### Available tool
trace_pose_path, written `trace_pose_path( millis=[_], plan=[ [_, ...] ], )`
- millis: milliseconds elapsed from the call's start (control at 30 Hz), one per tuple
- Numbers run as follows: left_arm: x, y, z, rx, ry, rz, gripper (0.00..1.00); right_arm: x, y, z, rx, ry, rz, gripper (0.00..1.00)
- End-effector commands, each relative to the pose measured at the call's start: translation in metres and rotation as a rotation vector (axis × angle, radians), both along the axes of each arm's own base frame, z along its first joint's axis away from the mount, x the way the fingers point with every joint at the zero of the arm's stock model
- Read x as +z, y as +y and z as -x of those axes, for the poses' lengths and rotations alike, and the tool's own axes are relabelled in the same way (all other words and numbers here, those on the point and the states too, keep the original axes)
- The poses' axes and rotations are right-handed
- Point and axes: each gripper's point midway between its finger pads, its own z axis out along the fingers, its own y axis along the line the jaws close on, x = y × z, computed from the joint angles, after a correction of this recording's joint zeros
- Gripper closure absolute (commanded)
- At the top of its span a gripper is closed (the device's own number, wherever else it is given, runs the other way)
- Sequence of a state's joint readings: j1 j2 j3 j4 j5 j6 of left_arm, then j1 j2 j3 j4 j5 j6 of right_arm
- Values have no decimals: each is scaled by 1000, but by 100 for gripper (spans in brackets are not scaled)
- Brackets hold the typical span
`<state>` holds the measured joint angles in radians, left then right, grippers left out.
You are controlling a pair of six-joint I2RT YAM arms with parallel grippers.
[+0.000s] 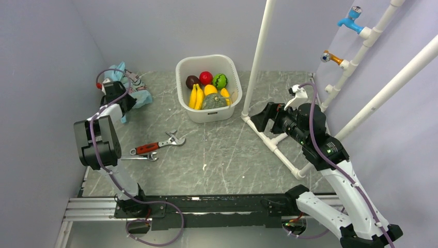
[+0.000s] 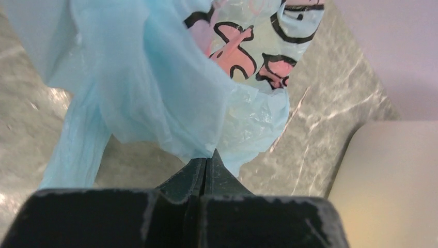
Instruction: Take the fake fruits out of the plastic bag
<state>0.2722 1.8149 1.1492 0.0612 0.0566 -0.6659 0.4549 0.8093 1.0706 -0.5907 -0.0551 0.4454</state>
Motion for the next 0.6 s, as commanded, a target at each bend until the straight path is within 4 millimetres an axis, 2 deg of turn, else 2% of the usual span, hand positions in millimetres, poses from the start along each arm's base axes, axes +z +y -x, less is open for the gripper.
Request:
trace_pose_path(
  millis=[0,133,233,267,333,367,400,467,500,567],
  plan=[
    [9,-21,24,-5,120,11,100,13,-1,6,19,-41,-7,0],
    [12,-41,47,-32,166,71,100,13,-3,9,17,-46,-6,0],
    [28,-64,66,-118,179,-48,100,14,-1,11,34,-60,-20,0],
    [32,-67,75,-118,187,-84,100,13,0,12,37,-60,-20,0],
    [36,-77,90,-133,160,-64,98,13,-1,13,34,-57,-19,0],
    [36,-80,97,-132,152,-45,90,13,-2,13,34,-58,-19,0],
    [37,-82,103,-130,148,-35,75,14,-1,14,36,-63,-22,0],
    [41,-83,110,-123,150,-23,26,16,0,15,45,-76,-28,0],
    [46,-83,111,-128,147,-32,5,16,0,14,46,-79,-27,0],
    [63,-75,107,-117,128,-78,1,15,1,13,54,-62,-13,0]
  ],
)
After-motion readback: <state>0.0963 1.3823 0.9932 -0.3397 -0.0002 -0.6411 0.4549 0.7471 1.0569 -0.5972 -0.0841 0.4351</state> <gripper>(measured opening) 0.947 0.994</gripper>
